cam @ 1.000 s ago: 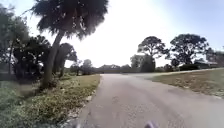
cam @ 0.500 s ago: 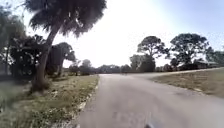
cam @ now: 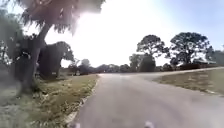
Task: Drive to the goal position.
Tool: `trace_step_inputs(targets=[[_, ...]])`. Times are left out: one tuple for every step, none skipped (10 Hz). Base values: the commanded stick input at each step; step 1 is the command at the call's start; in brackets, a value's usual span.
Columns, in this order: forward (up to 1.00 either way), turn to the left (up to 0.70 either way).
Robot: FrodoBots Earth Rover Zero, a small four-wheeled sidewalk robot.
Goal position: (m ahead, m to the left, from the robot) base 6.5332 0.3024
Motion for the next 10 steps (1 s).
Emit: trace_step_inputs(targets=[[1.0, -0.17], [1.0, 0.0], [1.0, 0.0], [1.0, 0.0], [1.0, 0.0], [1.0, 0.0], [1.0, 0.0], [1.0, 0.0], [1.0, 0.0], [1.0, 0.0]])
